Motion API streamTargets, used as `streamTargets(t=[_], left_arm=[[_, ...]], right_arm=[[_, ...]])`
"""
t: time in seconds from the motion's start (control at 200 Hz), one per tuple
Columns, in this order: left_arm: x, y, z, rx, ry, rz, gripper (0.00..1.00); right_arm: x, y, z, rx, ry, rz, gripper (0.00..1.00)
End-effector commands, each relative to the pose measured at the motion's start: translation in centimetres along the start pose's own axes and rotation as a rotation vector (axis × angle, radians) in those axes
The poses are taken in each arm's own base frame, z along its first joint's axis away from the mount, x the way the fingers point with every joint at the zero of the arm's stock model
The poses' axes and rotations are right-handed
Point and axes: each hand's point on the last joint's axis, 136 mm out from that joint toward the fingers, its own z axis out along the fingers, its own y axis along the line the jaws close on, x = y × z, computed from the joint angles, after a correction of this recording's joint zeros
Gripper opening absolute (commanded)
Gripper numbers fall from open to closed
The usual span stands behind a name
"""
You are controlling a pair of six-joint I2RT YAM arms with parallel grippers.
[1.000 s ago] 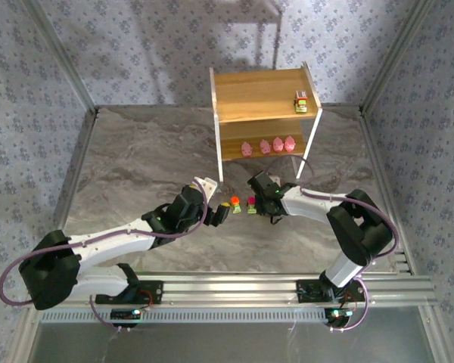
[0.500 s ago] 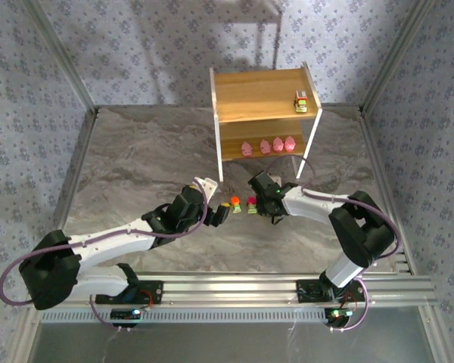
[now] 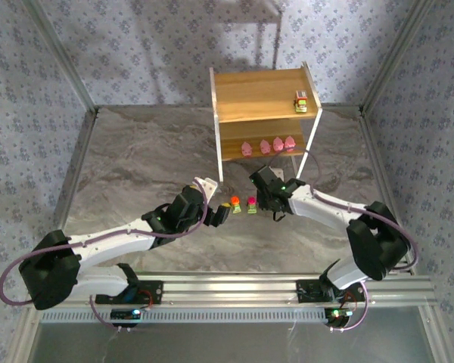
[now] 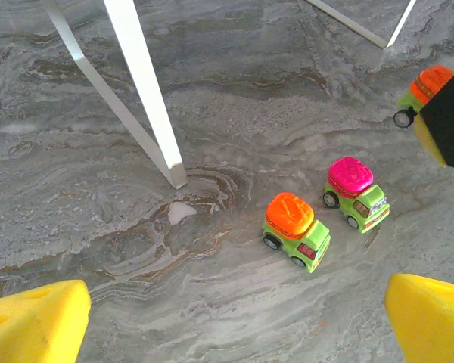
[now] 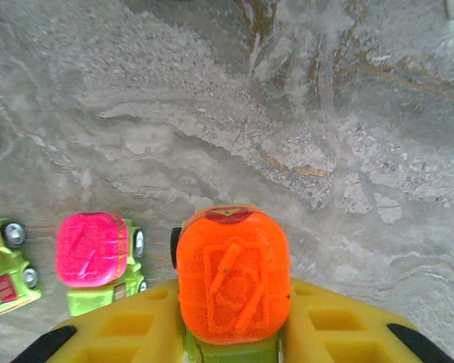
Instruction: Place and organize the plastic toys onto the shelf
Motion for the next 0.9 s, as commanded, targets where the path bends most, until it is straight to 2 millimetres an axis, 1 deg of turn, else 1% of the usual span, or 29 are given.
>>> streamTargets(t=[0.0,0.03,0.11,0.17,0.185,0.22,0.48,0.65,0.7,0.71,0.725,0.895], left_arm=[[-0.8,-0.3,-0.1,0.023,-0.023,-0.016,1.00],[-0.7,-0.3,-0.1,0.025,-0.023,-0.016,1.00],[-0.8,-0.3,-0.1,0.027,-0.025,-0.017,1.00],[-0.8,-0.4,-0.2,0.029,-0.027,-0.017,1.00],[-0.9,-0.4,-0.2,0.030,-0.028,-0.018,1.00],[-0.9,-0.4,-0.2,0.032,-0.028,-0.016,1.00],[-0.9,-0.5,-0.2,0.038,-0.029,-0.016,1.00],[-1.0,-0.6,-0.2,0.040,-0.031,-0.016,1.00],[-1.0,-0.6,-0.2,0.040,-0.031,-0.016,1.00],[-1.0,-0.6,-0.2,0.040,-0.031,-0.016,0.99],[-0.9,-0.6,-0.2,0.041,-0.031,-0.016,1.00],[-0.9,-0.6,-0.2,0.045,-0.031,-0.016,1.00]], right_arm=[[-1.4,-0.1,-2.2,0.012,-0.041,-0.006,0.32],[-1.7,0.0,-2.6,0.009,-0.049,-0.038,0.32],[-2.3,0.1,-3.6,0.004,-0.065,-0.043,0.32],[-3.1,0.4,-4.5,-0.013,-0.090,-0.039,0.32],[-2.9,0.2,-4.6,-0.004,-0.079,-0.045,0.32],[-3.2,0.2,-5.1,-0.006,-0.085,-0.049,0.32],[-5.5,0.3,-8.6,-0.024,-0.149,-0.056,0.32],[-6.8,0.4,-10.6,-0.040,-0.187,-0.058,0.32],[-6.7,0.2,-10.6,-0.031,-0.182,-0.068,0.32],[-7.4,0.4,-11.4,-0.041,-0.201,-0.061,0.32],[-7.7,0.5,-11.7,-0.045,-0.211,-0.060,0.32],[-9.0,0.3,-13.6,-0.040,-0.243,-0.076,0.32]])
